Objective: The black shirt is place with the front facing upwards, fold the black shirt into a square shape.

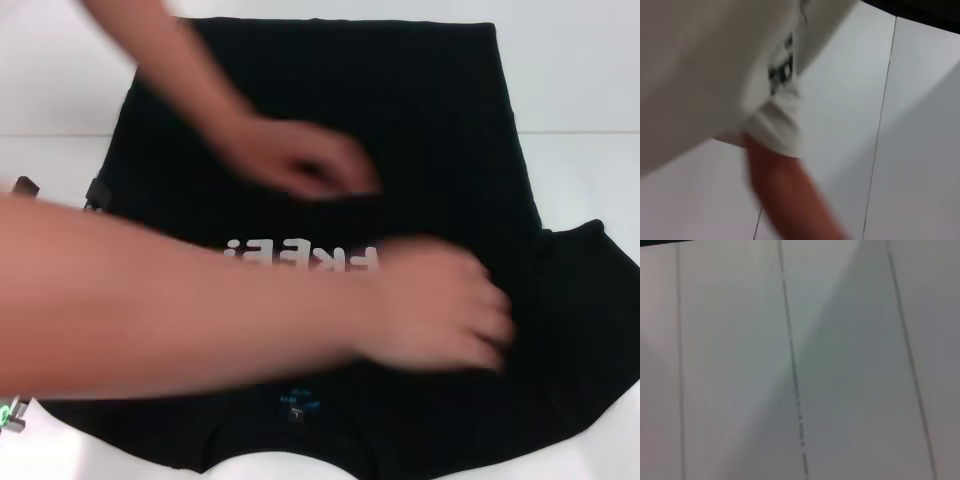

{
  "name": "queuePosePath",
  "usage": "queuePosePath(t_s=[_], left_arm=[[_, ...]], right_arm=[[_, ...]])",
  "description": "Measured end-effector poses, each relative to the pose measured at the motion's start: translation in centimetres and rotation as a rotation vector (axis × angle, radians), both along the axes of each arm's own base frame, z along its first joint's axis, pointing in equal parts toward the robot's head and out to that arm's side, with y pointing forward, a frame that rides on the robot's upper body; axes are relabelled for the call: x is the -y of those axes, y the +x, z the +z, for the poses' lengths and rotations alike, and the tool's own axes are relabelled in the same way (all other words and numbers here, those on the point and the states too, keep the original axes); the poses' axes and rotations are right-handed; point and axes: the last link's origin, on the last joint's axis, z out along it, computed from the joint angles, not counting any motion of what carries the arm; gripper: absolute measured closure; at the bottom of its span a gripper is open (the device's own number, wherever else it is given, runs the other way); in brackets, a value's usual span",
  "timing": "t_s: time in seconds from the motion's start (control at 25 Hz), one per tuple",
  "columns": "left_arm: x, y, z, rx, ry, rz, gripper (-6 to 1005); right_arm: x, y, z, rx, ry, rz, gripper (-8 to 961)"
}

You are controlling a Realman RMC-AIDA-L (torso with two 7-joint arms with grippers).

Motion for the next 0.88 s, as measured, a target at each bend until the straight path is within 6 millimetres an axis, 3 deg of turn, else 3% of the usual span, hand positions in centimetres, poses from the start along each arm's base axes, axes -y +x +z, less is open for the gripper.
queuePosePath(t_s=[0.28,0.88], left_arm=[[0.1,0.0,0.0,0.0,0.0,0.002,61],[0.0,0.0,0.0,0.0,0.0,0.0,62]], right_arm=[[0.8,1.7,1.7,-0.012,0.081,-0.07,56],[0.9,1.6,1.2,-0.019,0.067,-0.071,56]])
